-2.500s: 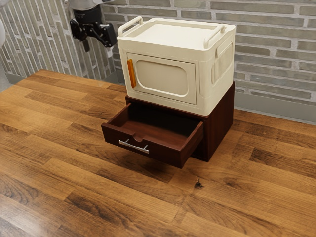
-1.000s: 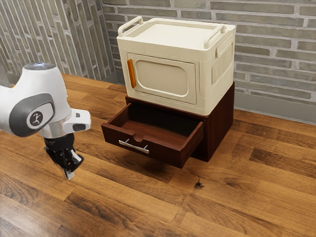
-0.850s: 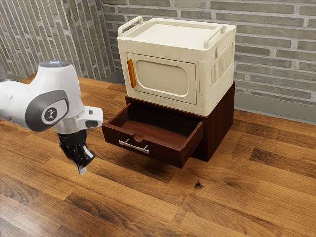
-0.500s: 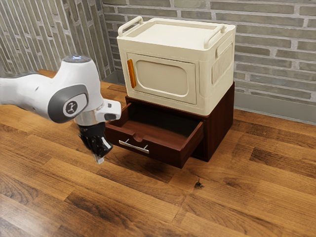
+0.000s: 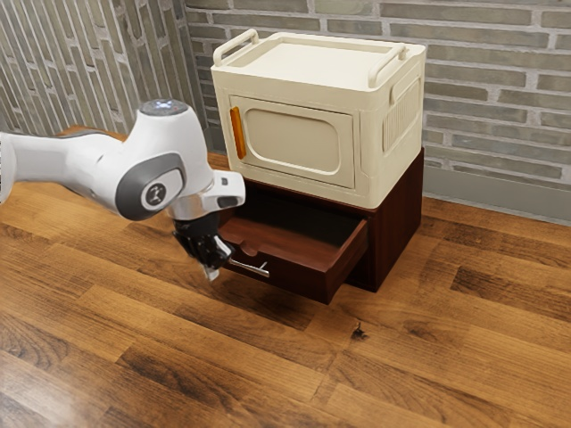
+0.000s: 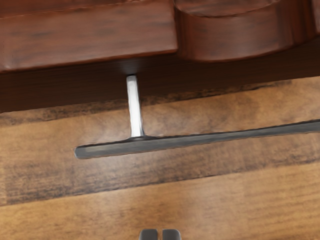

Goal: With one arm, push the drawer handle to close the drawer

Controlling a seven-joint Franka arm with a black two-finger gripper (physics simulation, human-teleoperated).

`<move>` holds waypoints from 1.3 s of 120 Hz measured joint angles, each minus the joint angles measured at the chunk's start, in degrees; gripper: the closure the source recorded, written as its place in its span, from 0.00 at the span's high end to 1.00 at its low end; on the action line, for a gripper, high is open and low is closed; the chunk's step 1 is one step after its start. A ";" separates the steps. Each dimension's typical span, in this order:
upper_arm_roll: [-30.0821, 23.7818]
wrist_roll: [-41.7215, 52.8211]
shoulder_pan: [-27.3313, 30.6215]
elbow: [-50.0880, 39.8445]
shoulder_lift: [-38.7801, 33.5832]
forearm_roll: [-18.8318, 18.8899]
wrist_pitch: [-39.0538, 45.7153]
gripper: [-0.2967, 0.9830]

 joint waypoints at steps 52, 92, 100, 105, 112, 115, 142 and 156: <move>0.03 -5.27 -1.26 1.87 5.01 1.59 7.34 0.16; 0.47 -7.82 -1.45 7.48 9.79 3.51 9.35 0.15; 1.88 -8.19 -2.60 8.33 10.67 3.80 9.49 0.15; 2.21 -8.40 -2.83 9.03 11.23 4.09 9.56 0.15; 2.40 -8.65 -3.02 10.28 12.17 4.40 9.63 0.15; 2.43 -8.75 -3.12 10.80 12.56 4.56 9.66 0.15; 2.48 -9.54 -4.91 15.21 16.33 6.30 9.79 0.15; 2.48 -9.86 -5.49 17.40 18.08 7.47 9.74 0.15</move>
